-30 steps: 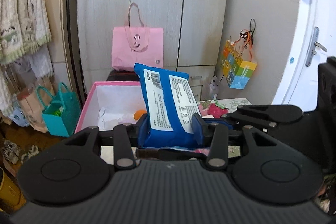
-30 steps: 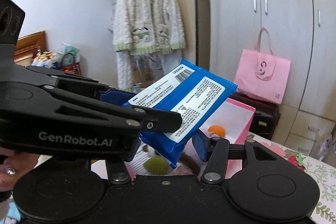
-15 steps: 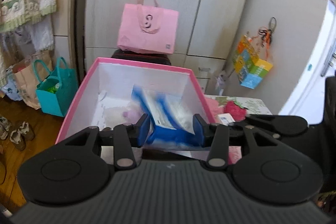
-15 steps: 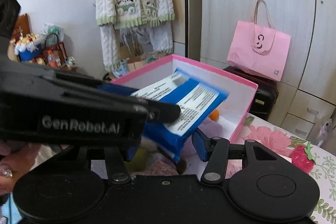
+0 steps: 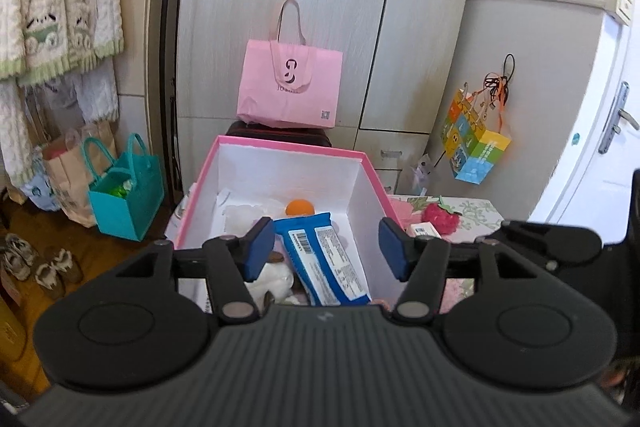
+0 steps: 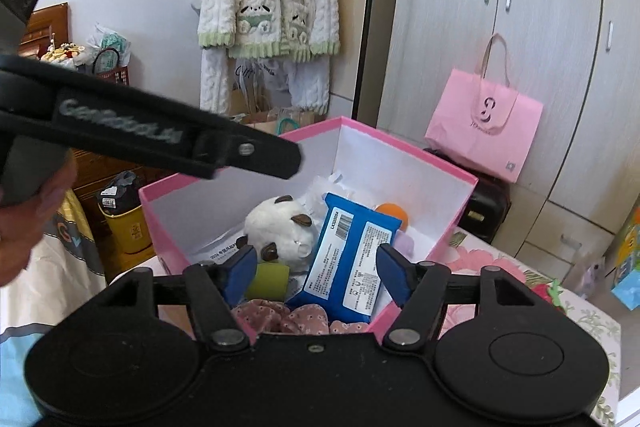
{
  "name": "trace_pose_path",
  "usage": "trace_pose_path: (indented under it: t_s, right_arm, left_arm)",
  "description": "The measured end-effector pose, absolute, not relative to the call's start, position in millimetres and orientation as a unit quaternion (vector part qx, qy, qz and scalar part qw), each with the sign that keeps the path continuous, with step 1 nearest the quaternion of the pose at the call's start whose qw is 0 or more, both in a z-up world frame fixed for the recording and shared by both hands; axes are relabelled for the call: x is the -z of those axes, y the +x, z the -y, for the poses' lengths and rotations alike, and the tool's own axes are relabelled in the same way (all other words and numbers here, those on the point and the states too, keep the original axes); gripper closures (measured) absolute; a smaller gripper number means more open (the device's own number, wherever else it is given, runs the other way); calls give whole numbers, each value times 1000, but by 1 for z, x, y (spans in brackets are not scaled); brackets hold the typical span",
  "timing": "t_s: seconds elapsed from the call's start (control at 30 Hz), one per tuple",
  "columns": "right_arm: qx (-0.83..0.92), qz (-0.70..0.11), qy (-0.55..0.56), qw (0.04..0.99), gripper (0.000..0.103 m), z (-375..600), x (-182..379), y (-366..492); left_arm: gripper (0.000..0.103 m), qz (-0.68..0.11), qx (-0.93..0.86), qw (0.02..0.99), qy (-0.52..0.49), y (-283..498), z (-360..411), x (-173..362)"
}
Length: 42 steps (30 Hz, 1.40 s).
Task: Organize soft objects
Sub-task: 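Open the left gripper to drop the blue packet into the box, then move the left gripper back over the bed toward the white soap box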
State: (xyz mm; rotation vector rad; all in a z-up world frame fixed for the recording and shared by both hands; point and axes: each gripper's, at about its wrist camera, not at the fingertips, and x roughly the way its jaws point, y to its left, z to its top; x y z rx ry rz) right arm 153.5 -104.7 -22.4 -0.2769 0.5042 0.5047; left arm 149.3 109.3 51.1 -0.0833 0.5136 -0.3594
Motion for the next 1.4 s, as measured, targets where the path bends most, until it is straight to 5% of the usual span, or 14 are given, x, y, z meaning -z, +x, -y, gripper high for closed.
trace_pose_path:
  t_s: [0.7,1.4]
  right_arm:
    - [-218,-210,-163,939,28,165,-16,72]
    - [-181,-240,-136,944,23,253,9,52]
  left_arm:
    - [34,-232,217,948,27,45,-91,-85]
    - [31,-318,262,908,82,58,-2,-29]
